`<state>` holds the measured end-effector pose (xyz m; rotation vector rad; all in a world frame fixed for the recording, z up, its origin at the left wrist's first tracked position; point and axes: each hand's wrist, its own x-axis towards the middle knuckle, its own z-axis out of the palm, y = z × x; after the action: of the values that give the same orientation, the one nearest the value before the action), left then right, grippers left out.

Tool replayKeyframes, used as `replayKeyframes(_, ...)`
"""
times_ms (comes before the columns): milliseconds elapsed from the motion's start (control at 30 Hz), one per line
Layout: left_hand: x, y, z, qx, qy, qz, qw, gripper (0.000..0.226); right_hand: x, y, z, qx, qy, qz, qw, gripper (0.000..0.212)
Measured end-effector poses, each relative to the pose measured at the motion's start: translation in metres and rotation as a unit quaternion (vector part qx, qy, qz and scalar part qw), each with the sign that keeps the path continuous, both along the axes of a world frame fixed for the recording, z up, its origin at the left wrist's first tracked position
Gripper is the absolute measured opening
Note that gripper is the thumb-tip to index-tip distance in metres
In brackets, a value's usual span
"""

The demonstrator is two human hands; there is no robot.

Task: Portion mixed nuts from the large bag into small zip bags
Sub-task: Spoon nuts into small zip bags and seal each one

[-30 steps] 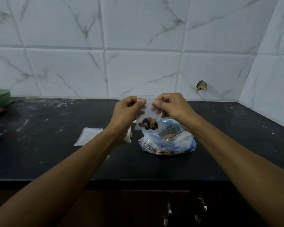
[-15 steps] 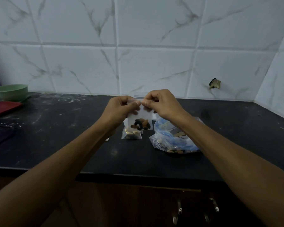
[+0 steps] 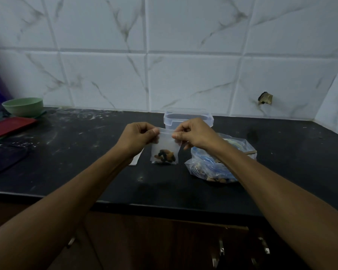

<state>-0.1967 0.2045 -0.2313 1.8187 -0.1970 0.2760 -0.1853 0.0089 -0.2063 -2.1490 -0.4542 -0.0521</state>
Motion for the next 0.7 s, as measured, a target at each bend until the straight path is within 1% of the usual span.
replayKeyframes(67, 0.001, 0.003, -0.002, 0.031, -0.007, 0.011, 0.999, 0.018, 0.001, 0.004, 0.0, -0.022, 0.011, 0.002, 1.0, 0.014)
replayKeyframes(167, 0.002, 0.004, -0.008, 0.036, 0.004, 0.026, 0.999, 0.018, 0.005, 0.012, 0.0, -0.056, 0.011, -0.011, 0.998, 0.012)
replayKeyframes(267, 0.004, 0.004, -0.011, 0.021, 0.03, 0.038, 0.999, 0.018, 0.008, 0.017, -0.004, -0.039, 0.027, -0.014, 0.999, 0.01)
replayKeyframes(400, 0.006, 0.006, -0.014, -0.008, 0.078, 0.012, 0.997, 0.014, 0.014, 0.018, -0.005, -0.019, 0.085, -0.008, 0.996, 0.008)
replayKeyframes(500, 0.011, 0.007, -0.019, 0.012, 0.066, 0.022, 0.998, 0.013, 0.016, 0.021, -0.005, -0.012, 0.122, -0.019, 0.992, 0.01)
replayKeyframes(600, 0.017, 0.003, -0.022, 0.043, 0.049, 0.047, 0.997, 0.013, 0.017, 0.028, -0.007, -0.028, 0.111, -0.054, 0.992, 0.014)
replayKeyframes(700, 0.023, -0.002, -0.029, 0.062, 0.057, 0.064, 0.994, 0.016, 0.02, 0.035, -0.01, -0.086, 0.087, -0.093, 0.988, 0.012)
